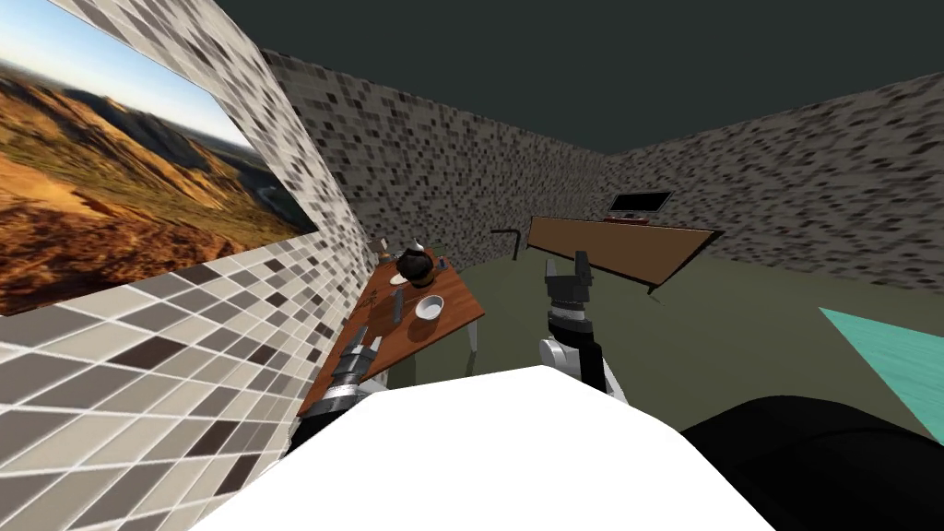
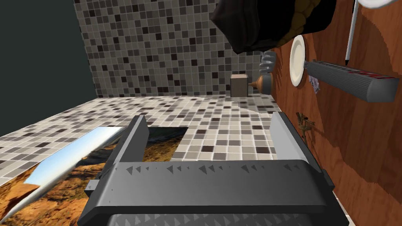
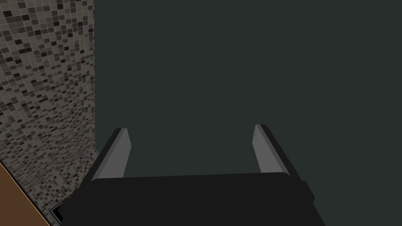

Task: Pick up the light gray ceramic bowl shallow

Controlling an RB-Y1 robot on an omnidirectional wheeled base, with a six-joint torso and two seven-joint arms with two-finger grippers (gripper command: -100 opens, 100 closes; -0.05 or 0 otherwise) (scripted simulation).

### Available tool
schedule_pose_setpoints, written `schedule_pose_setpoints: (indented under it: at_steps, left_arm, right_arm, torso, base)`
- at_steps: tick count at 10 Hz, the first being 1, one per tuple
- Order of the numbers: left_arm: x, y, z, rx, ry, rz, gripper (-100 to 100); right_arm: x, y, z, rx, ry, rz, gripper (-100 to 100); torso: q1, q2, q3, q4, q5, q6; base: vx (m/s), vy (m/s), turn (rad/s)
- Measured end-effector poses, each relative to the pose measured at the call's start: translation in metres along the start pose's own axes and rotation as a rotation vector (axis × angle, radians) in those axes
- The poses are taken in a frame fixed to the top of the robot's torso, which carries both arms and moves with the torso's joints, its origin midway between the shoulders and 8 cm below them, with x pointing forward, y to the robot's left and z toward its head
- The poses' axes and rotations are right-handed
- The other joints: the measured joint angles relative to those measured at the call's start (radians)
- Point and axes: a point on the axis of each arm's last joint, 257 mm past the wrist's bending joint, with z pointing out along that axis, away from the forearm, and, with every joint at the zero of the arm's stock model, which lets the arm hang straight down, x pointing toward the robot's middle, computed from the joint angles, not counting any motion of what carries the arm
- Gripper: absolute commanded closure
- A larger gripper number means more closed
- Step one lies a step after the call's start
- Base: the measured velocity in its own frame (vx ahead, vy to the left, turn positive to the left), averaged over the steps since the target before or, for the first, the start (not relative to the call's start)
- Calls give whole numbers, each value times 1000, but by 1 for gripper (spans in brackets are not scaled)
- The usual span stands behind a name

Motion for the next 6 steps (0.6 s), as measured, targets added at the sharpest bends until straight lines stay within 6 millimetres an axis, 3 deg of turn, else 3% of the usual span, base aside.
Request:
schedule_pose_setpoints:
  at_steps: [1, 3, 4, 6]
  left_arm:
    - [-19, 28, -12, -67, -23, -10, -100]
    - [-36, 40, -25, -136, -48, -21, -100]
    - [-50, 55, -37, -196, -72, -29, -100]
    - [-74, 80, -60, -292, -115, -42, -100]
  right_arm:
    - [0, 0, 0, 0, 0, 0, 0]
    - [0, 0, 0, 0, 0, 0, 0]
    - [0, 0, 0, 0, 0, 0, 0]
    - [0, 0, 0, 0, 0, 0, 0]
  torso:
    - [0, 0, 0, 0, 0, 0]
    - [-1, -3, -2, -1, 0, 0]
    - [-1, -3, -1, -1, 0, 0]
    - [0, -4, -2, -1, 0, -1]
  base:
    - [-34, -3, -121]
    - [-29, -14, -315]
    - [-45, -7, -497]
    - [-11, -8, -220]
